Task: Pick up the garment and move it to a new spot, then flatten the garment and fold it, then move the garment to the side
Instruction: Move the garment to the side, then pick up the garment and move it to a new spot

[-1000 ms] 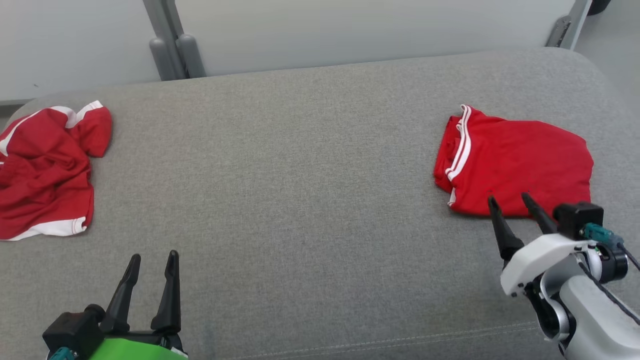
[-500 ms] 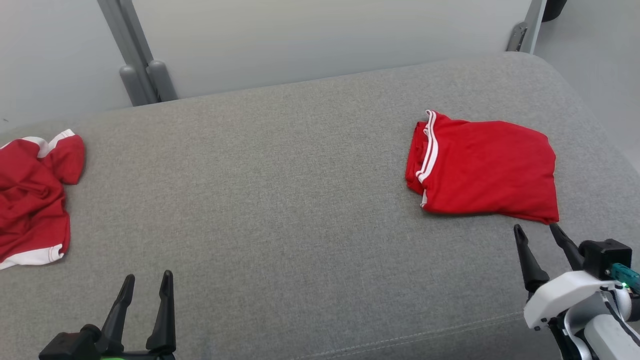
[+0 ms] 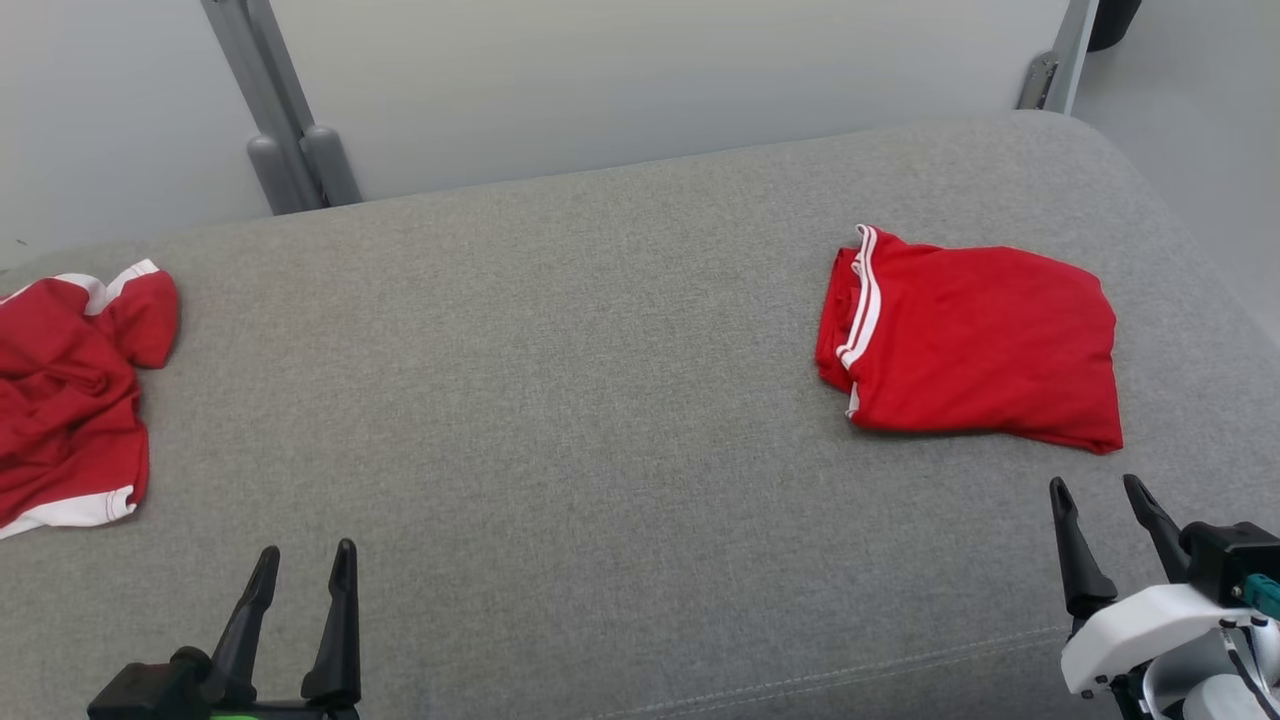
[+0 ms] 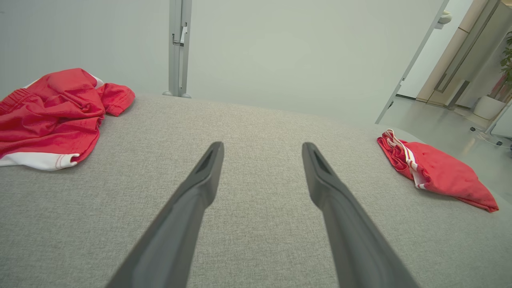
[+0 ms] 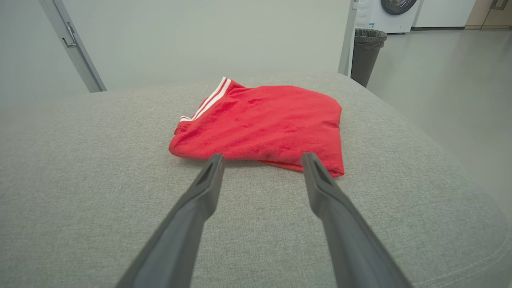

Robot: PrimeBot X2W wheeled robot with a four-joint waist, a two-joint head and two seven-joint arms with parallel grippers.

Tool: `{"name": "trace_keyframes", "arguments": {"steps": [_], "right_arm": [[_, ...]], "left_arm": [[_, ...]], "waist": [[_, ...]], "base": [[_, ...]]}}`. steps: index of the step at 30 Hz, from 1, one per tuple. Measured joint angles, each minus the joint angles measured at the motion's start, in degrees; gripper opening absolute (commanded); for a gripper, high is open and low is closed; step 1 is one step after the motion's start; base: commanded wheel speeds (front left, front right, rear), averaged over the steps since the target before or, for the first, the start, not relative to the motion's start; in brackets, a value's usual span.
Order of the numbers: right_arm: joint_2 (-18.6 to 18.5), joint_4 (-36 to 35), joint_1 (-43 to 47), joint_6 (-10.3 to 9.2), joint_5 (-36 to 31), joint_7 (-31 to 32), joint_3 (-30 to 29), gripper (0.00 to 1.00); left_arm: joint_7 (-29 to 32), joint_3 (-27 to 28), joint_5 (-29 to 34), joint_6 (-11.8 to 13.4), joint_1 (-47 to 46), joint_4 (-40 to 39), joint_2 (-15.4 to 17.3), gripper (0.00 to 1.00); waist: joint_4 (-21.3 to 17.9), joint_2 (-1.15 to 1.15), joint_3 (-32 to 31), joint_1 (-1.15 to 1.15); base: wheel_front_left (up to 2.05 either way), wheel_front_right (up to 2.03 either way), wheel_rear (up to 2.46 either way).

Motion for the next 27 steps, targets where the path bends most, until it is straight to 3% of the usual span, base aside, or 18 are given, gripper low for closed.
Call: {"name": "trace_keyframes", "arguments": {"steps": [19, 27], "right_arm": [[1.9, -4.0, 4.5, -0.01, -4.0, 0.0, -3.2, 1.0], [1.8, -5.7, 5.8, -0.01, -5.5, 0.0, -4.5, 1.0]], "left_arm": [[0.0, 0.0, 0.0, 0.0, 0.1, -0.7, -0.1, 1.0], [0.0, 0.0, 0.0, 0.0, 0.1, -0.7, -0.2, 1.0]], "waist": [[1.7, 0.0, 0.1, 0.0], [4.6, 0.0, 0.3, 0.0]], "base": [[0.0, 0.0, 0.0], [0.0, 0.0, 0.0]]}}
